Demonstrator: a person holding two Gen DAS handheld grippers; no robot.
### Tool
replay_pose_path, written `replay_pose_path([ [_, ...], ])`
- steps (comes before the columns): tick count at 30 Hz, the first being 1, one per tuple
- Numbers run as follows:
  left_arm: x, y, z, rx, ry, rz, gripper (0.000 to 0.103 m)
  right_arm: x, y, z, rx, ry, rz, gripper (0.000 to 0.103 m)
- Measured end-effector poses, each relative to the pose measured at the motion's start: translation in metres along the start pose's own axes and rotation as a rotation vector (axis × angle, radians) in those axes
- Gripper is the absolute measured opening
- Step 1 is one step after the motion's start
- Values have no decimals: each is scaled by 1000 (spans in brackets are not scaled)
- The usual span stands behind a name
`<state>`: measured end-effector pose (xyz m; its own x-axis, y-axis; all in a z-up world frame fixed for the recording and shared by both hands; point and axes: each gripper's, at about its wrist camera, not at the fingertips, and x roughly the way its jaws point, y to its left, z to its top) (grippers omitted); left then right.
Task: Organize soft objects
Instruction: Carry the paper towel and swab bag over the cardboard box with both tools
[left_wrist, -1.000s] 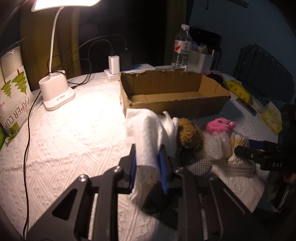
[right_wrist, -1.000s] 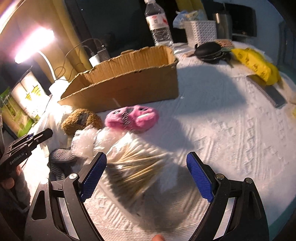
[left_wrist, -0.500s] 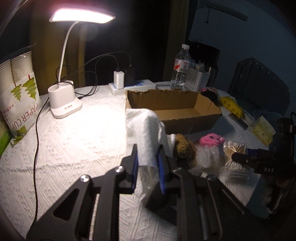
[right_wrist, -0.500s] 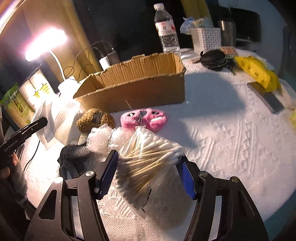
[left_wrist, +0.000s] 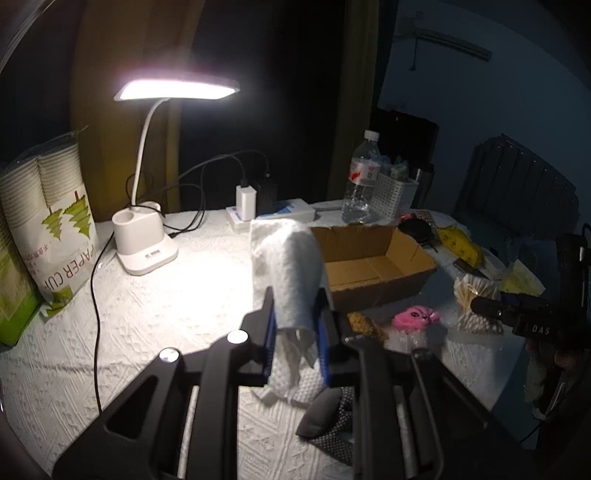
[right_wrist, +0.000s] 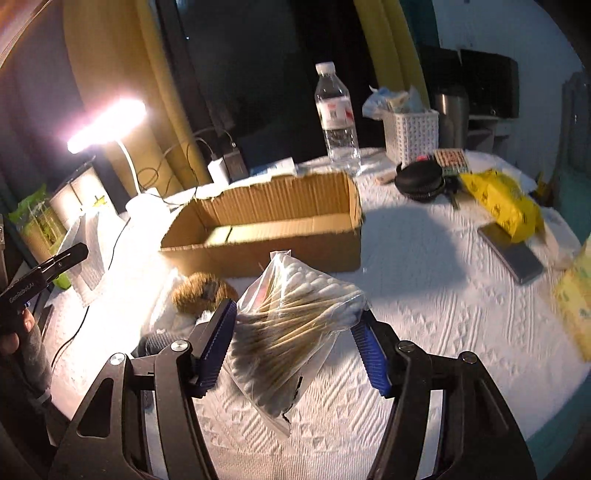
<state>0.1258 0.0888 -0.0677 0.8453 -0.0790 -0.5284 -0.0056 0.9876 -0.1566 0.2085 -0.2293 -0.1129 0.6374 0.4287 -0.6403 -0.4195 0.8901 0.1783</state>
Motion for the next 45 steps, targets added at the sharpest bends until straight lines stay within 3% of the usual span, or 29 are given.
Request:
replay_pose_path([
  [14, 25, -23, 27, 30, -9, -7, 19, 7, -10, 42, -34, -66, 39, 66],
  [39, 152, -96, 45, 73, 130, -99, 19, 89, -49, 93, -85, -61, 155, 66],
  [43, 172, -104, 44, 81, 172, -126, 21, 102, -53, 94, -94, -42, 158, 66],
  [45, 179, -109, 44, 92, 194, -144, 30, 109, -55, 94, -94, -23, 165, 68],
])
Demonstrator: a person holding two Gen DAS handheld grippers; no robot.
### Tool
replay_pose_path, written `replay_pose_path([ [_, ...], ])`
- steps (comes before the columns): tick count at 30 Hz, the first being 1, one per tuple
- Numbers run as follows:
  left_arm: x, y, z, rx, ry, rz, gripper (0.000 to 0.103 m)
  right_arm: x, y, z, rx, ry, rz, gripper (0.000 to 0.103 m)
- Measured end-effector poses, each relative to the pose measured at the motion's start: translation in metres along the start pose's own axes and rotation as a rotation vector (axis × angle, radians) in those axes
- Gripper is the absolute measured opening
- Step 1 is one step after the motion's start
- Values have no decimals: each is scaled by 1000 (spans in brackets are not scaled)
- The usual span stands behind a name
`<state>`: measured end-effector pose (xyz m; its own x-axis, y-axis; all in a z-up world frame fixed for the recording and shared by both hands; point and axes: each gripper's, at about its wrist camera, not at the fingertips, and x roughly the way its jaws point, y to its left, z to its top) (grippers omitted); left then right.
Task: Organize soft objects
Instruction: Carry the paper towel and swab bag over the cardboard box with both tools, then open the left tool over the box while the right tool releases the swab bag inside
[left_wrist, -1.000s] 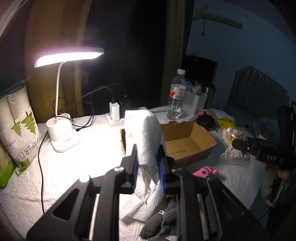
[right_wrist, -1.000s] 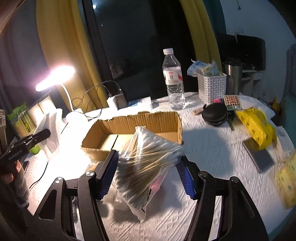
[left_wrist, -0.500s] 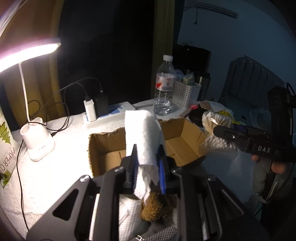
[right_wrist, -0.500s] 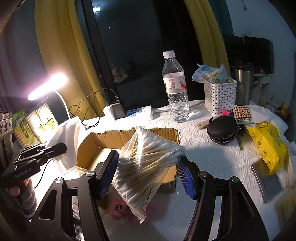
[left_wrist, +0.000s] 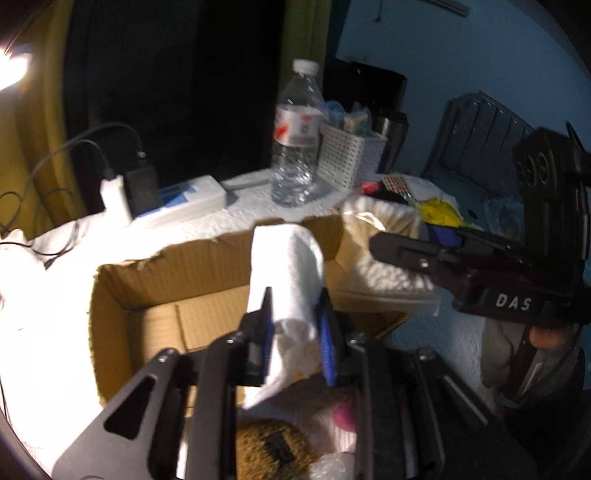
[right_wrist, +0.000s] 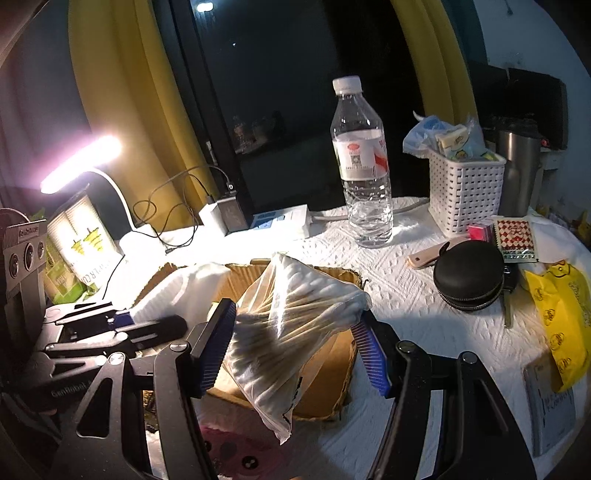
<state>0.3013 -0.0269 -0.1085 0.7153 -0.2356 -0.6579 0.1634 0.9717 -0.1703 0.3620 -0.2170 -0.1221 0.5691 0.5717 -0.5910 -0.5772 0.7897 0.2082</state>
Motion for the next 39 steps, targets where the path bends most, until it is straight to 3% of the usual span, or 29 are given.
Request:
replay_pose_path([
  [2, 2, -3, 1, 8, 7, -5, 39, 2, -2, -1, 1, 2, -13, 69],
  [4, 0, -4, 1, 8, -2, -10, 71, 0, -2, -1, -6, -10, -31, 78],
  [12, -28, -4, -6, 12, -47, -11, 71, -25, 10, -4, -18, -34, -68, 80],
  [16, -41, -6, -11, 24, -61, -35, 84, -39, 21, -12, -16, -36, -76, 80],
  [18, -45, -6, -12, 33, -68, -42, 85, -44, 24, -14, -13, -39, -85, 80],
  [24, -37, 4, -24, 35, -4, -8, 90, -57, 32, -20, 2, -44, -99, 80],
  [33, -35, 37, -45, -6, 47, 74, 91, -41, 56, -16, -45, -18, -64, 80],
  [39, -51, 62, -48, -55, 1, 91, 92, -23, 78, -15, -79, 7, -30, 80],
])
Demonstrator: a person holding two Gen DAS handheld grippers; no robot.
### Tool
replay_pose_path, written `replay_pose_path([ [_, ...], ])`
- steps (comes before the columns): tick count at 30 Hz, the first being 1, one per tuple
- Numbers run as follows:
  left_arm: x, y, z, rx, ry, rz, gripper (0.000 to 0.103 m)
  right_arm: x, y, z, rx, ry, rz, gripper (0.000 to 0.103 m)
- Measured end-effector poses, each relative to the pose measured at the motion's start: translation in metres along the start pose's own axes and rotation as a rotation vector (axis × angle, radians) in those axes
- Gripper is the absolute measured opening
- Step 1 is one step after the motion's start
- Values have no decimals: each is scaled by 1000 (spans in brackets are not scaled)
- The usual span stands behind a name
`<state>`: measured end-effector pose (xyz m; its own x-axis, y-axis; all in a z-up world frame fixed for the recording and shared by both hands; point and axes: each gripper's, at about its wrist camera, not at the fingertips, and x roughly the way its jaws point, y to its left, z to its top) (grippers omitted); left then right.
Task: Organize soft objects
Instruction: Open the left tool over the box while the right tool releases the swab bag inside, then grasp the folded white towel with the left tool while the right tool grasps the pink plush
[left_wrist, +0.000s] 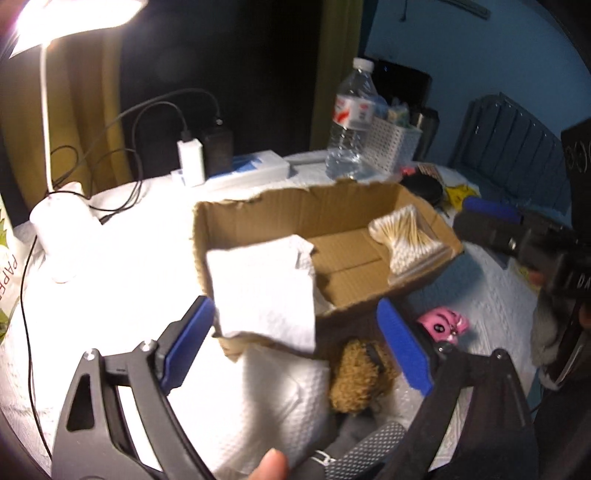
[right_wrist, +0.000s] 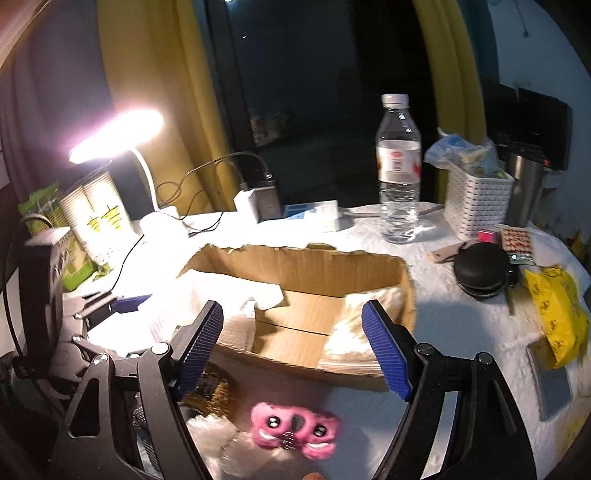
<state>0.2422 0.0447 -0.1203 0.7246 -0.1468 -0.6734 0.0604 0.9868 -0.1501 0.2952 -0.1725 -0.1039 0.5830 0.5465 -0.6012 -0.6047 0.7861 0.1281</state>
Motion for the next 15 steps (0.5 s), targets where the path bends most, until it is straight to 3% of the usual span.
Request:
replay_pose_path([
  [15, -23, 53, -12, -94, -63, 69, 93, 22, 32, 2, -45, 52, 17, 80],
])
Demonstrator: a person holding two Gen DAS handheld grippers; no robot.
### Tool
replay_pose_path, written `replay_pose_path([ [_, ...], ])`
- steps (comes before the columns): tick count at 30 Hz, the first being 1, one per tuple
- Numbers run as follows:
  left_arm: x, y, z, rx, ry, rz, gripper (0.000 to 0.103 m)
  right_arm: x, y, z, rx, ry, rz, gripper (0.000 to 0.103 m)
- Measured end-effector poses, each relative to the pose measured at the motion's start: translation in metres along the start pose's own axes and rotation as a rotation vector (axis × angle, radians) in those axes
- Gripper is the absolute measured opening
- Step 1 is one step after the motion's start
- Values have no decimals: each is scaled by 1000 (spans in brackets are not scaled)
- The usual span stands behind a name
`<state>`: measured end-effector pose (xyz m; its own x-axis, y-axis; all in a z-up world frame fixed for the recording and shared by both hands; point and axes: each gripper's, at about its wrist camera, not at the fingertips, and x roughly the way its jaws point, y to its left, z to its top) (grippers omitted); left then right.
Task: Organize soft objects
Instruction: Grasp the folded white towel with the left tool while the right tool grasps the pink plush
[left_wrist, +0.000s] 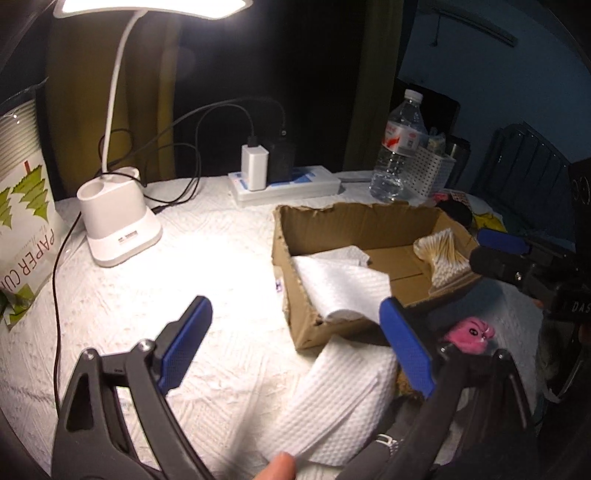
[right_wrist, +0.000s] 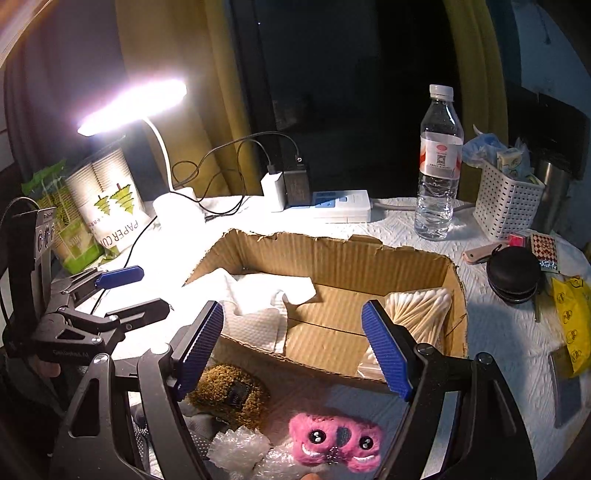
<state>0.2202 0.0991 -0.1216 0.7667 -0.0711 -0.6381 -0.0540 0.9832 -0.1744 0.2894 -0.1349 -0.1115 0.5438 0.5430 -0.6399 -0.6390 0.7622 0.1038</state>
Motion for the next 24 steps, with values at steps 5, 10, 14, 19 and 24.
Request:
replay_pose_path([
  [5, -6, 3, -8, -4, -3, 1, 93, -4, 8, -6, -4, 3, -6, 80],
  [10, -7, 3, -21, -16, 21, -18, 93, -10, 7, -19, 13, 20, -21, 80],
  [14, -6, -4, -32, -11, 41, -39, 93, -14, 4, -35, 34, 39, -35, 80],
  [19, 3, -15, -48, 10, 89, -48, 93, -16, 1, -50, 52, 62, -43, 80],
  [24, 12, -19, -59, 16, 129, -41, 93, -13, -6, -65, 71, 87, -54, 80],
])
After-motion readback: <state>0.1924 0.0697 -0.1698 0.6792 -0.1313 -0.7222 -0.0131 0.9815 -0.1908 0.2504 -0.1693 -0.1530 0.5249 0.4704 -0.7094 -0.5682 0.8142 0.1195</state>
